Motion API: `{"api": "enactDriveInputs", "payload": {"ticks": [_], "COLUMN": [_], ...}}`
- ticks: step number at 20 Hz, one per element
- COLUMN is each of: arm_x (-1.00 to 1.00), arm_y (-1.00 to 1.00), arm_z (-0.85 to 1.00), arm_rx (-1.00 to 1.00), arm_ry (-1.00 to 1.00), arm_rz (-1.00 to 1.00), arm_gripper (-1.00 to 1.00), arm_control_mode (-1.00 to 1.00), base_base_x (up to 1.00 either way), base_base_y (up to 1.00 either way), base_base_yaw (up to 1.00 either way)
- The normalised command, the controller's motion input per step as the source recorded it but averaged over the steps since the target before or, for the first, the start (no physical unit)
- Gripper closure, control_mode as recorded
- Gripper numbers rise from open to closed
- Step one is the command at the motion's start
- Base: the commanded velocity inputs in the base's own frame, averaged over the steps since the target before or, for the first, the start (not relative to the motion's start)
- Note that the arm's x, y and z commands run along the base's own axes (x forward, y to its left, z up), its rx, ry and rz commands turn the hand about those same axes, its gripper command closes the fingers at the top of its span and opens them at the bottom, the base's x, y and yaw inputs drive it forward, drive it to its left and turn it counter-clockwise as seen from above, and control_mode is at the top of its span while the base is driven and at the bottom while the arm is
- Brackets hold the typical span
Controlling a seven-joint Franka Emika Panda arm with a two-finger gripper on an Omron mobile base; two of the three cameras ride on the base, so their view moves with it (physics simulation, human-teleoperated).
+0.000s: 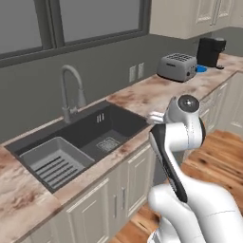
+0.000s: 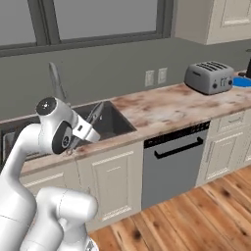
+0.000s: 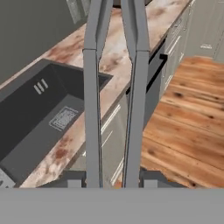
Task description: Pick up the tongs from the counter and place them near the plate next to the oven.
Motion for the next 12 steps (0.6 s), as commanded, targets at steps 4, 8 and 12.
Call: {"api": "enactDriveInputs", "payload": {"ticks": [4, 8, 12], "arm_x": [0.00, 0.00, 0.00], "arm_y": [0.00, 0.00, 0.00], "arm_z": [0.00, 0.00, 0.00], "arm_rx": [0.00, 0.00, 0.00], "arm_ry": [0.00, 0.00, 0.00], "arm_rz": [0.00, 0.00, 0.00], "arm_gripper": [1.00, 1.00, 1.00], "arm_control_mode": [1.00, 1.00, 1.00], "base_base_x": [0.94, 0.94, 0.86], "base_base_y": [-0.81, -0.78, -0.84], "base_base_yaw": [0.25, 0.26, 0.25]}}
